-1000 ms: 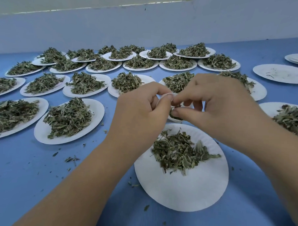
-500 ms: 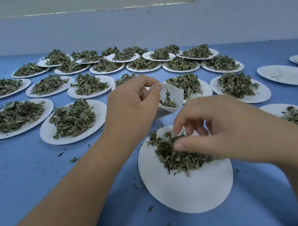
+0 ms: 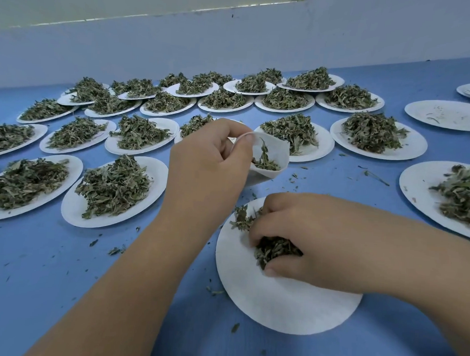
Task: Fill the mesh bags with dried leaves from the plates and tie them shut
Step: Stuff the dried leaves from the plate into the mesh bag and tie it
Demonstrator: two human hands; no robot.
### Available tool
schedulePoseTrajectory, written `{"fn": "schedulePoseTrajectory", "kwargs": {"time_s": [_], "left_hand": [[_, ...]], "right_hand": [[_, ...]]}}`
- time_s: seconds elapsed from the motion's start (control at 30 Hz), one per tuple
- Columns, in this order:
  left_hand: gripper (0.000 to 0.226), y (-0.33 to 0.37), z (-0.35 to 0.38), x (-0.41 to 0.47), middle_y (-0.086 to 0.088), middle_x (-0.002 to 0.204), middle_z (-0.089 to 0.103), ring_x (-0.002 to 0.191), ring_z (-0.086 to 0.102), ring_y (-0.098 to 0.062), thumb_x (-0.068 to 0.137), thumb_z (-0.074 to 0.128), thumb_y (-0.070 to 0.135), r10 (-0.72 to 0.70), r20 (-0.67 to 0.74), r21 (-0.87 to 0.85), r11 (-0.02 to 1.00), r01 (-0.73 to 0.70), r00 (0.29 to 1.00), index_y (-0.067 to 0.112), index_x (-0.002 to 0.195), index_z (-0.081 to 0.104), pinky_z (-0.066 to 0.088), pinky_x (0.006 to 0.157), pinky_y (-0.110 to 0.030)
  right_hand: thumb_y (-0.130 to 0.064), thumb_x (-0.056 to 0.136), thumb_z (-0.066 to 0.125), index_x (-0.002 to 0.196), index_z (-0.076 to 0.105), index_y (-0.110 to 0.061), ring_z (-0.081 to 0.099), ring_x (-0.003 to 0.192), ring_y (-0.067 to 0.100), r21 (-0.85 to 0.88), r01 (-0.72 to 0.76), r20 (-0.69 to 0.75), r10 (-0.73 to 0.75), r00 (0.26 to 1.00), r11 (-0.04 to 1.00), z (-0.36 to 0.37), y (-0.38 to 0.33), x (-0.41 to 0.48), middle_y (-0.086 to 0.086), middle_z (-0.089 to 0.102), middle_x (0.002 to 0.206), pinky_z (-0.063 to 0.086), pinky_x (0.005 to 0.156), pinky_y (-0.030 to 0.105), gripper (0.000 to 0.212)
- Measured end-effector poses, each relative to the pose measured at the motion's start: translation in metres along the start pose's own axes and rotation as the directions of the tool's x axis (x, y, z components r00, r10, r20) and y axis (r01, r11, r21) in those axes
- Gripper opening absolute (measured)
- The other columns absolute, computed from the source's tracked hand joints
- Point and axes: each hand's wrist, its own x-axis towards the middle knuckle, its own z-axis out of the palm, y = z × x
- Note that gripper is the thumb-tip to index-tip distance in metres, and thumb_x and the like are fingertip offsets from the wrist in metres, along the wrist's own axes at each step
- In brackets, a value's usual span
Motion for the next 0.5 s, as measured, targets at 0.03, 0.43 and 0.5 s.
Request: {"fn": "schedulePoseTrajectory", "kwargs": {"time_s": [0.03, 0.43, 0.5], "left_hand": [[0.016, -0.0004, 0.0003, -0.0001, -0.014, 0.06, 0.048, 0.058, 0.048, -0.026, 0.093, 0.059, 0.02, 0.003, 0.001, 0.003, 1.0, -0.003, 1.0, 0.027, 0.081, 0.067, 0.038, 0.051, -0.028], [0.017, -0.0014, 0.0004, -0.0007, -0.011, 0.059, 0.049, 0.05, 0.042, -0.008, 0.093, 0.059, 0.019, -0.005, 0.016, 0.028, 1.0, 0.004, 1.0, 0.027, 0.08, 0.066, 0.033, 0.048, -0.012], [0.016, -0.0014, -0.0001, -0.0003, -0.012, 0.059, 0.05, 0.051, 0.044, -0.011, 0.093, 0.059, 0.019, -0.007, 0.013, 0.027, 1.0, 0.007, 1.0, 0.026, 0.081, 0.067, 0.033, 0.047, -0.013]], "right_hand": [[-0.051, 0.087, 0.057, 0.116, 0.051, -0.042, 0.048, 0.105, 0.009, -0.004, 0.0, 0.001, 0.0, 1.0, 1.0, -0.0004, -0.0006, 0.0002, -0.019, 0.041, 0.112, 0.045, 0.088, 0.033, 0.031], [-0.034, 0.094, 0.048, 0.103, 0.061, -0.032, 0.05, 0.091, 0.01, -0.061, 0.041, -0.042, -0.044, 0.998, 0.997, 0.003, -0.0065, 0.0009, -0.014, 0.043, 0.094, 0.045, 0.078, 0.028, 0.016], [-0.032, 0.094, 0.047, 0.101, 0.061, -0.032, 0.05, 0.089, 0.009, -0.056, 0.049, -0.056, -0.053, 0.997, 0.997, 0.0041, -0.0054, 0.001, -0.014, 0.044, 0.092, 0.046, 0.078, 0.029, 0.015]]}}
